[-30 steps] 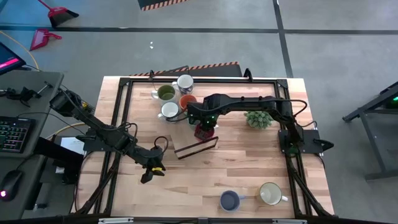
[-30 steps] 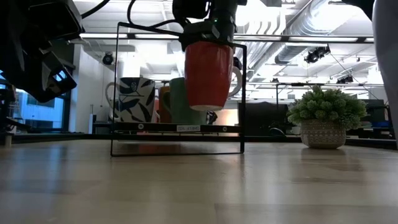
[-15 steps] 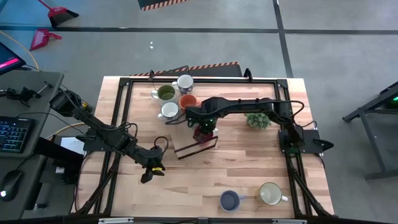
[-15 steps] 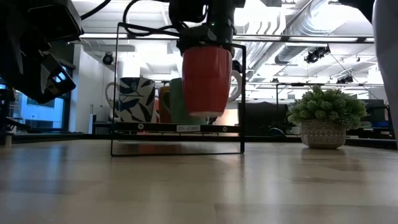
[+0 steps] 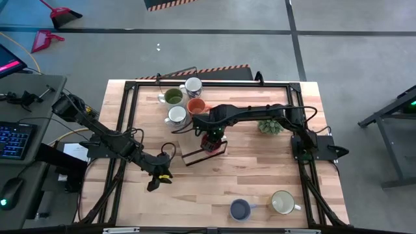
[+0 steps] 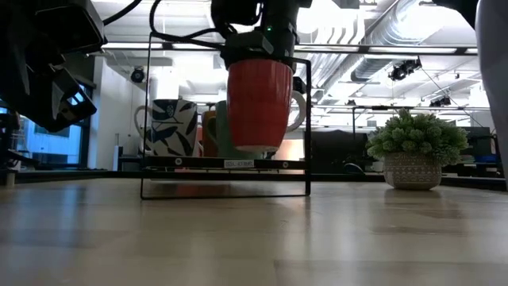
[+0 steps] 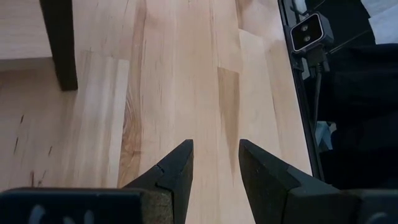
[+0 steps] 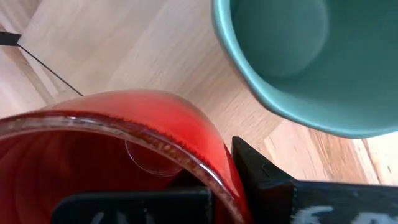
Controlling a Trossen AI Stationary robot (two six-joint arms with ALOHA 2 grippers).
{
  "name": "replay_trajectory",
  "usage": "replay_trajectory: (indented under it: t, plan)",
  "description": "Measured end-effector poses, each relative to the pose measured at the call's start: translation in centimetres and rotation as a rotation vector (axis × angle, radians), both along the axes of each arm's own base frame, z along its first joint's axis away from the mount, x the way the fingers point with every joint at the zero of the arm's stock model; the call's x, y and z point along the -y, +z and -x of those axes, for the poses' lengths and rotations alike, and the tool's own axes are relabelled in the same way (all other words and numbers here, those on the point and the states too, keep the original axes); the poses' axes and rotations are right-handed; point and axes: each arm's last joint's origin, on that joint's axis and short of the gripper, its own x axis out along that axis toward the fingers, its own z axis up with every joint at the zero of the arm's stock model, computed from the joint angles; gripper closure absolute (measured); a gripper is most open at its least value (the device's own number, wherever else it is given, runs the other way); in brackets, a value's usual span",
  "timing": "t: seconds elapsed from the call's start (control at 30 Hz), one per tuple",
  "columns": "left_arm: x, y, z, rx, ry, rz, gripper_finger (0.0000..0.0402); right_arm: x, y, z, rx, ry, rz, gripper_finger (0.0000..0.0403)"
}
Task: Place coffee mugs
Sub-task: Put the red mug on the shelf
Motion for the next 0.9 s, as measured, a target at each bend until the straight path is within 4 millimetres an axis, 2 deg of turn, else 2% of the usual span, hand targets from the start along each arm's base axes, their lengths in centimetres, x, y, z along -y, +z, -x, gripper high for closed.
replay_trajectory:
  t: [0.2, 0.57, 0.9]
  plan:
    - [0.0, 0.0, 0.0, 0.0, 0.0, 0.0, 0.0284, 0.3, 0.0, 0.0, -0.002, -0.019, -0.047, 0.0402]
    - [0.0, 0.0, 0.0, 0.001, -0.001, 0.0, 0.0284, 0.7, 1.5, -0.3, 0.033, -0.029, -0.001, 0.0402]
    - [0.0, 0.0, 0.0, 0.001, -0.001, -0.001, 0.0284, 0.8, 1.4, 0.1, -0.004, -0.092, 0.013, 0.0402]
